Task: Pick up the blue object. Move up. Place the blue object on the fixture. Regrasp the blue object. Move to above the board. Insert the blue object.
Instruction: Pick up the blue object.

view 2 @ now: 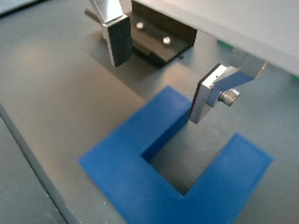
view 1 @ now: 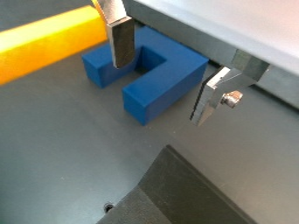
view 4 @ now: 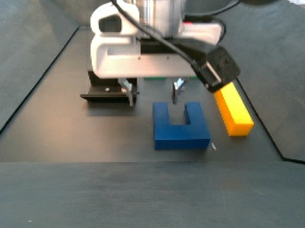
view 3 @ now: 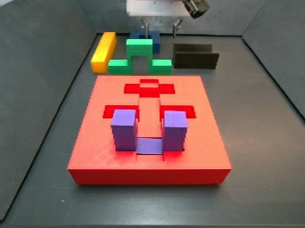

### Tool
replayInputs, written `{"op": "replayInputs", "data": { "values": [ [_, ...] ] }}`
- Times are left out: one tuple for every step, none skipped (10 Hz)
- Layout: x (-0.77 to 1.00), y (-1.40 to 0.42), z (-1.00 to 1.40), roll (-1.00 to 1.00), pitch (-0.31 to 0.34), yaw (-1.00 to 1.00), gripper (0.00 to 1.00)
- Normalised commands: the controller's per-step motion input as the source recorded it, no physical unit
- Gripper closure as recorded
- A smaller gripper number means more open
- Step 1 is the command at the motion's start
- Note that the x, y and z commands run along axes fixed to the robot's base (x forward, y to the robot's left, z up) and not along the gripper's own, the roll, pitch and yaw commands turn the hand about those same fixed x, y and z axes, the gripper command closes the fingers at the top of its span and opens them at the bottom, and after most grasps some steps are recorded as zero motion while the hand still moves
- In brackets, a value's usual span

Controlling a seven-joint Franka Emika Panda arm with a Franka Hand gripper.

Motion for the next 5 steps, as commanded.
{"op": "replayInputs", "data": {
  "values": [
    [0.00,0.04,-0.23,0.00,-0.021,0.00,0.00],
    [0.00,0.00,-0.13,0.00,-0.001,0.00,0.00],
    [0.00,0.00,-0.13,0.00,-0.003,0.00,0.00],
    [0.00,0.00,-0.29,0.04,-0.020,0.00,0.00],
    [-0.01,0.00,-0.32,0.04,-0.027,0.00,0.00]
  ]
}}
